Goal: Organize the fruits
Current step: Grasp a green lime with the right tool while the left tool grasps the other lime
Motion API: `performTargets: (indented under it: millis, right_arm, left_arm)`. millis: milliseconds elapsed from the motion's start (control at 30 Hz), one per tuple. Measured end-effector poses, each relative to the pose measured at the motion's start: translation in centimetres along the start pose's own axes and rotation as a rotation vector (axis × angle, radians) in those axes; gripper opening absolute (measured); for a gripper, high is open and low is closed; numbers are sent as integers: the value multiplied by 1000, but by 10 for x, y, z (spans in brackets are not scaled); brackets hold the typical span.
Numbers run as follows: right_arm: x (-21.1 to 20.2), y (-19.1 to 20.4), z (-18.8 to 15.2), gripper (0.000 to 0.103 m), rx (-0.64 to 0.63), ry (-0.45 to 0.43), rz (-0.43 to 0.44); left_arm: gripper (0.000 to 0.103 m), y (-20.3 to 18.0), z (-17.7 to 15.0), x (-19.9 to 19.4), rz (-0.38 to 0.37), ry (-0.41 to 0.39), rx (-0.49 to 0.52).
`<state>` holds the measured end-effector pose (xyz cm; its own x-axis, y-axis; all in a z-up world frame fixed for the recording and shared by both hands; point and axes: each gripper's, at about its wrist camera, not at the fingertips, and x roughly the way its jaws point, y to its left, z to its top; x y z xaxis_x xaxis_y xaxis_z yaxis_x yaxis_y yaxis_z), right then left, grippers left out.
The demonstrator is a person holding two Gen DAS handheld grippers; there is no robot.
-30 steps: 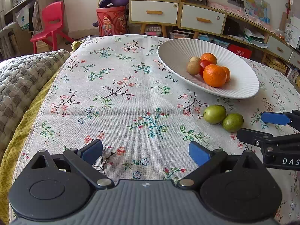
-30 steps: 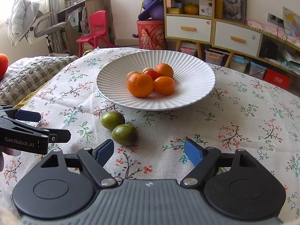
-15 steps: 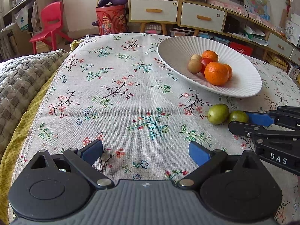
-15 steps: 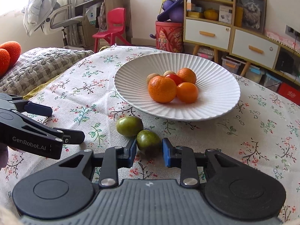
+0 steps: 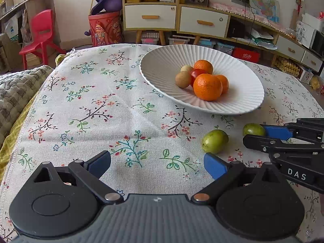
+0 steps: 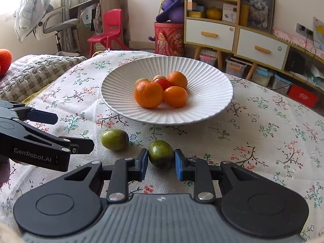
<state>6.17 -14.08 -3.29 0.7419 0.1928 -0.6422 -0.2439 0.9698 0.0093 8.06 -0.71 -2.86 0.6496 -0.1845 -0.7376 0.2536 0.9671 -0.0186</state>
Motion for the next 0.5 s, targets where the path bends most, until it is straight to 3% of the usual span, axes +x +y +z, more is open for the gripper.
performTargets:
  millis: [167,267,333,500]
  right_arm:
    - [-2,-9,-3,25,16,2,-14]
    - [-2,-15,-3,25,27,1,-21]
    - [-3,-17,-4,25,34,1,-26]
    - [-2,-22,-5,25,45,2,-31]
  left_arm:
    - [88,-16,4,2,-49,-10,34]
    - [82,-25,6,4,-75,-11,52]
    - [72,-31,7,7,-99,-7,64]
    - [63,-39,9,12,-119,-5,79]
